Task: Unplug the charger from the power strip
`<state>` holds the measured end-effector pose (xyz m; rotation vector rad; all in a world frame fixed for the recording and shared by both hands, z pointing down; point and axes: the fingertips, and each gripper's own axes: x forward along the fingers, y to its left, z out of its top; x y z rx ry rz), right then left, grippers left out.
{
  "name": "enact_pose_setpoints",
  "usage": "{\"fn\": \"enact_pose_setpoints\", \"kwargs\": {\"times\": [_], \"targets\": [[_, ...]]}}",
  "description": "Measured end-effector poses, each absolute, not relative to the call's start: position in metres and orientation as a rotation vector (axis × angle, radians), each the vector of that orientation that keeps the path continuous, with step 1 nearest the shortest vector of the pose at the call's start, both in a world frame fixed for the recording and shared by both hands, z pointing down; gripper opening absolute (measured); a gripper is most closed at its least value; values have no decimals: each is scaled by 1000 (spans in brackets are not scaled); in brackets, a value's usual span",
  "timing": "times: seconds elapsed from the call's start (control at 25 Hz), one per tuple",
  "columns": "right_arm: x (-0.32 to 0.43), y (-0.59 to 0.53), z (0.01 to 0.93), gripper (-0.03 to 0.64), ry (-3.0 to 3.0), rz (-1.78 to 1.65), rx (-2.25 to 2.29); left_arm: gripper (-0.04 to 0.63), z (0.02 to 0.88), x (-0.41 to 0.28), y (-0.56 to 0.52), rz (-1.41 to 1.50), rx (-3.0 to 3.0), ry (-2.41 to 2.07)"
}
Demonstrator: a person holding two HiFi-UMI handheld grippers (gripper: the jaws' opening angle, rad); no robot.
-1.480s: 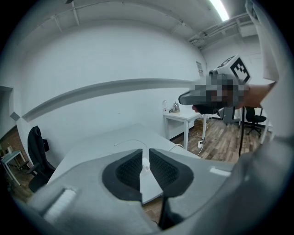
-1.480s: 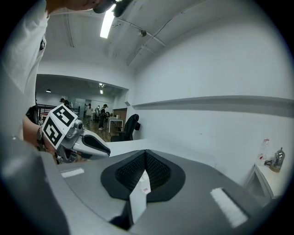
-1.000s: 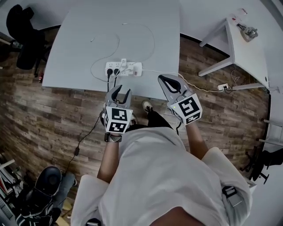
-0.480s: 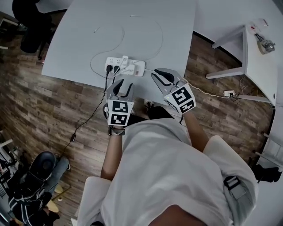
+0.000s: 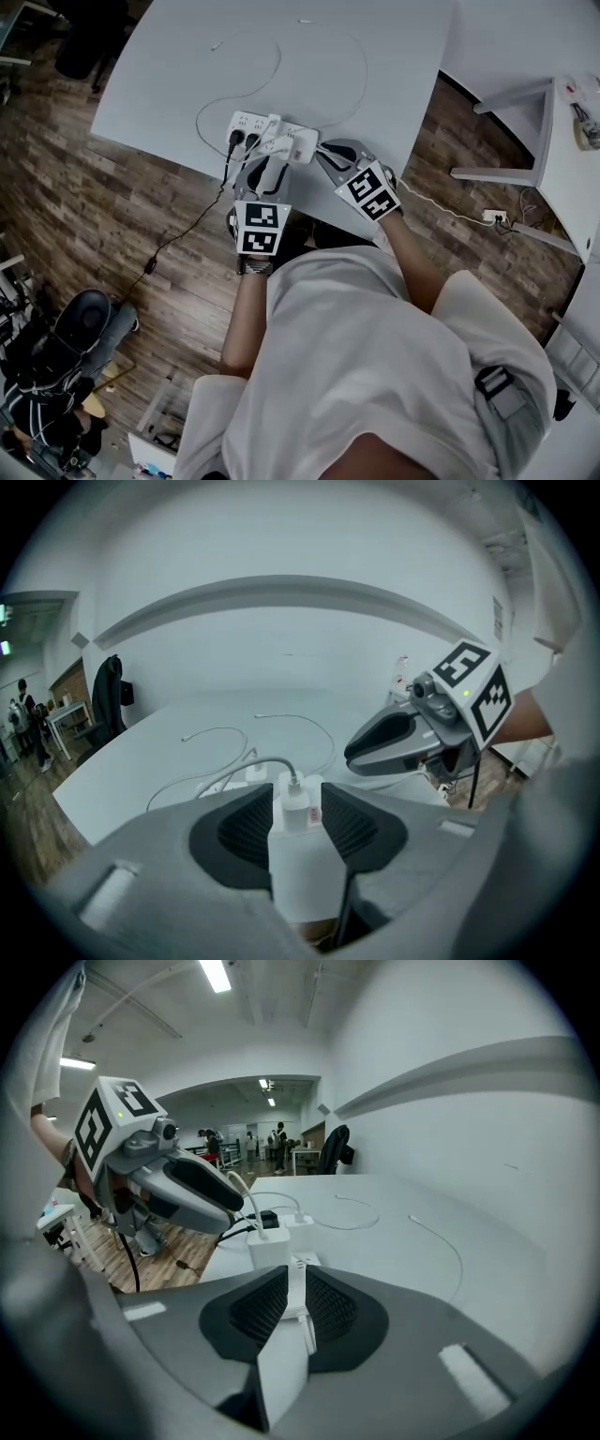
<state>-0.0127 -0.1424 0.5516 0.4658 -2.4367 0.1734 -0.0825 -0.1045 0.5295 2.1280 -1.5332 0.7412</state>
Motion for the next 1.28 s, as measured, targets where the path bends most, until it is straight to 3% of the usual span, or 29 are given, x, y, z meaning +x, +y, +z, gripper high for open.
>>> {"fn": "enact_pose_setpoints", "kwargs": {"times": [0.48,0.84,1.28], "targets": [[-41,-153,616,74,-2343,72,281,183,564,-83,-122,687,2051,-1575],[-42,-153,619,40,-2389,193,278,189,579,-81,-137,719,2055,-1531],[-40,-154,618,38,-2427,237,328,144,582,-82,-140,652,1965,-1593]]}}
